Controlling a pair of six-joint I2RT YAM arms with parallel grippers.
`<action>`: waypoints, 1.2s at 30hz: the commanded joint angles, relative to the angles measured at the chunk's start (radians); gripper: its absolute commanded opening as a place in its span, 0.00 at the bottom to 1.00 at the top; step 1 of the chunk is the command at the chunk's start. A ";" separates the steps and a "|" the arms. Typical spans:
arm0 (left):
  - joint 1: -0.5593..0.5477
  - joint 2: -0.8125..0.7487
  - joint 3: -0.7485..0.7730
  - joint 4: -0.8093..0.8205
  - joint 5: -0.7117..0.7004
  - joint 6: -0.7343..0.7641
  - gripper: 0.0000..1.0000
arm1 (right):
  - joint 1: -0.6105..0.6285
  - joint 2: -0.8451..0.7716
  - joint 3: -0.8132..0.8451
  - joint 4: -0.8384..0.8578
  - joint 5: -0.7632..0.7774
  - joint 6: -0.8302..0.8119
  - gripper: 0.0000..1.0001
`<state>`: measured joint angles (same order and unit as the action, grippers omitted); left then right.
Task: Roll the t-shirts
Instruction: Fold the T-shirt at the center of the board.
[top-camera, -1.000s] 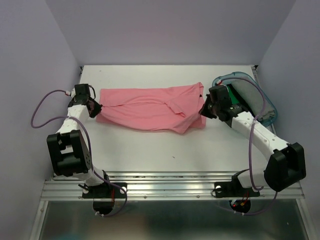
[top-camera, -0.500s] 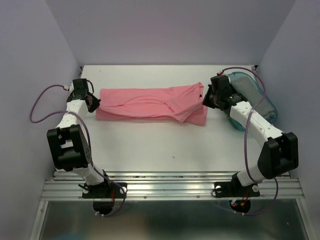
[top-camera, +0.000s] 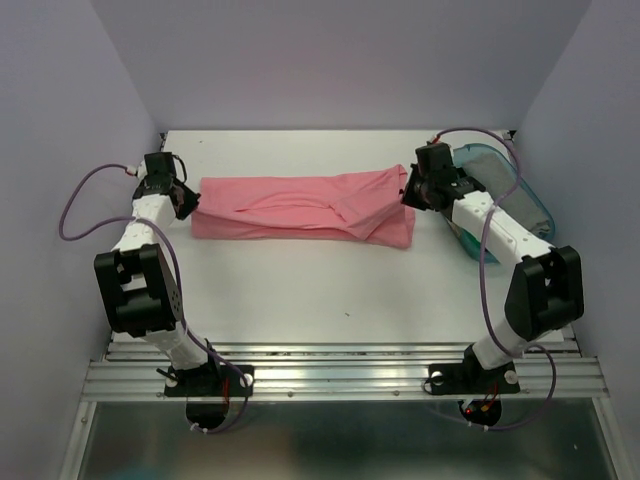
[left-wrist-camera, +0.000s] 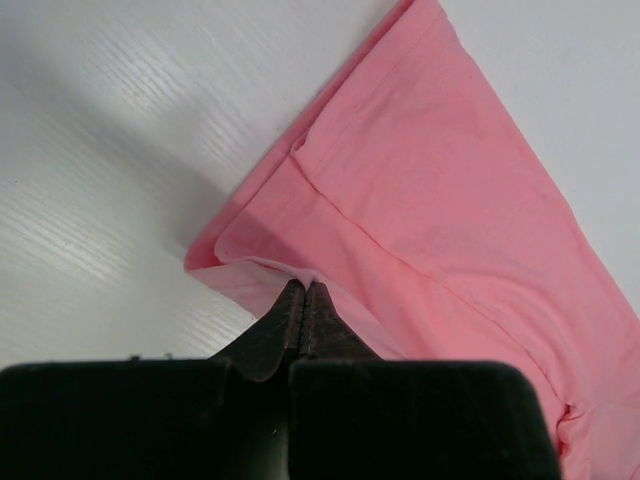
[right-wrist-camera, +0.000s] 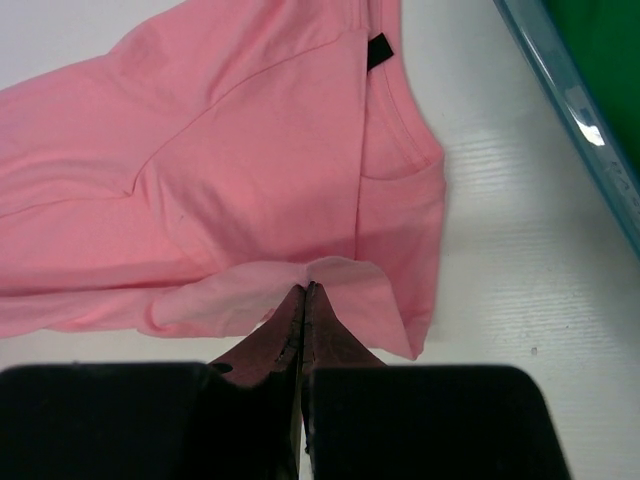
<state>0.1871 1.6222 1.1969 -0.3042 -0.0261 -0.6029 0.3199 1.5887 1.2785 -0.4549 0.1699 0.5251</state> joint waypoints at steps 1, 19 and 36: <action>0.008 0.027 0.061 0.013 -0.008 0.018 0.00 | -0.007 0.023 0.064 0.056 0.005 -0.027 0.01; 0.023 0.166 0.113 0.037 -0.017 0.020 0.00 | -0.036 0.185 0.219 0.065 -0.012 -0.059 0.01; 0.017 0.259 0.225 -0.016 -0.012 0.066 0.66 | -0.045 0.418 0.421 0.065 -0.040 -0.108 0.70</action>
<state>0.2043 1.8999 1.3586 -0.2874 -0.0273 -0.5728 0.2844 2.0083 1.6558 -0.4248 0.1394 0.4370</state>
